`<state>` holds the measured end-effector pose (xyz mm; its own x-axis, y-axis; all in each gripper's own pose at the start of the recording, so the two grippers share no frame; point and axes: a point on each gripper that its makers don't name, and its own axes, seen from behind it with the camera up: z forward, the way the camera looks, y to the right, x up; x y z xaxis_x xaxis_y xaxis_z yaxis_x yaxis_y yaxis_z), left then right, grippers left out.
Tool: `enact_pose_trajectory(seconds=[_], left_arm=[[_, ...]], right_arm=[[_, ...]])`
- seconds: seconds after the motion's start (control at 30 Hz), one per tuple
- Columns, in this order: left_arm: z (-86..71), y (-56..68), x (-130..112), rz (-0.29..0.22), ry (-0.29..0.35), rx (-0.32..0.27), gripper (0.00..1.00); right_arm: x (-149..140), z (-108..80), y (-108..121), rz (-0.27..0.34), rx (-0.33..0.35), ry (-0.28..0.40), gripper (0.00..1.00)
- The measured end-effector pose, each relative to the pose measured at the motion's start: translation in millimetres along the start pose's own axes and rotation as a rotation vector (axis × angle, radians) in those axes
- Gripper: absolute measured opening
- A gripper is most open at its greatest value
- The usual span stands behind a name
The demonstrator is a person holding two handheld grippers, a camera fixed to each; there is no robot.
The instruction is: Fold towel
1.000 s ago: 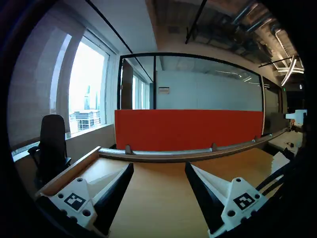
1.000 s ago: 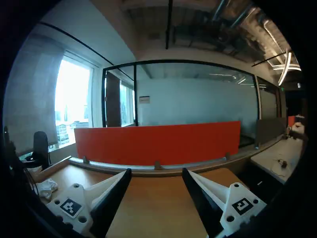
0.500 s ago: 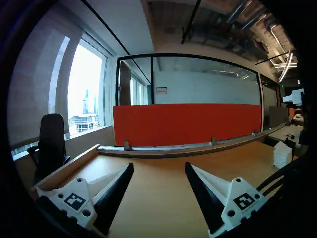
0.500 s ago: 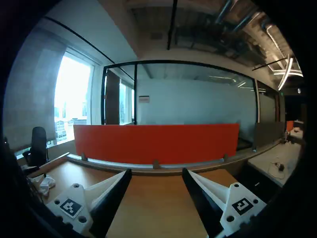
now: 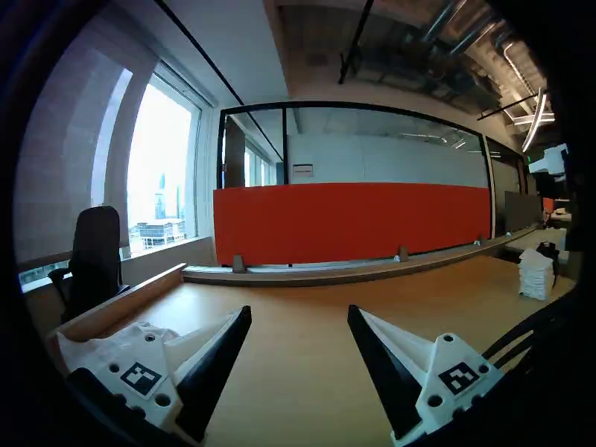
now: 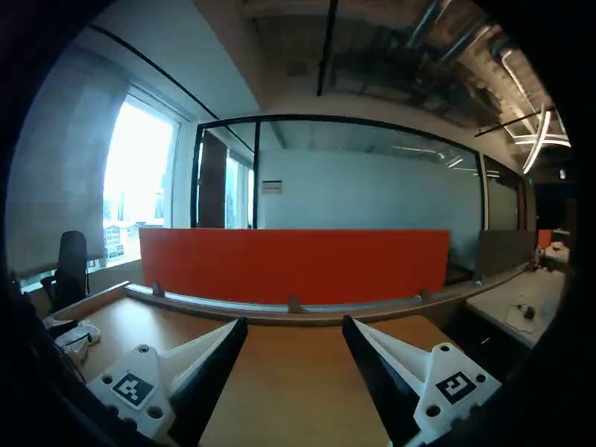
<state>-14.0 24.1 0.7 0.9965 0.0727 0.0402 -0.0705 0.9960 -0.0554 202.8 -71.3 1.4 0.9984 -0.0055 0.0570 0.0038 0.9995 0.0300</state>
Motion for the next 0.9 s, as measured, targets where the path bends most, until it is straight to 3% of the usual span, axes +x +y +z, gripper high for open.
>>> enact_pose_trajectory(seconds=[0.5,0.9], left_arm=[[-0.6,-0.9,-50,-0.023,-0.003,0.008,0.96],[0.8,-2.1,-61,-0.032,0.006,0.016,0.96]], right_arm=[[-32,-1.1,-10,-0.034,0.014,-0.006,0.98],[-40,-1.0,-14,-0.045,0.022,-0.012,0.98]])
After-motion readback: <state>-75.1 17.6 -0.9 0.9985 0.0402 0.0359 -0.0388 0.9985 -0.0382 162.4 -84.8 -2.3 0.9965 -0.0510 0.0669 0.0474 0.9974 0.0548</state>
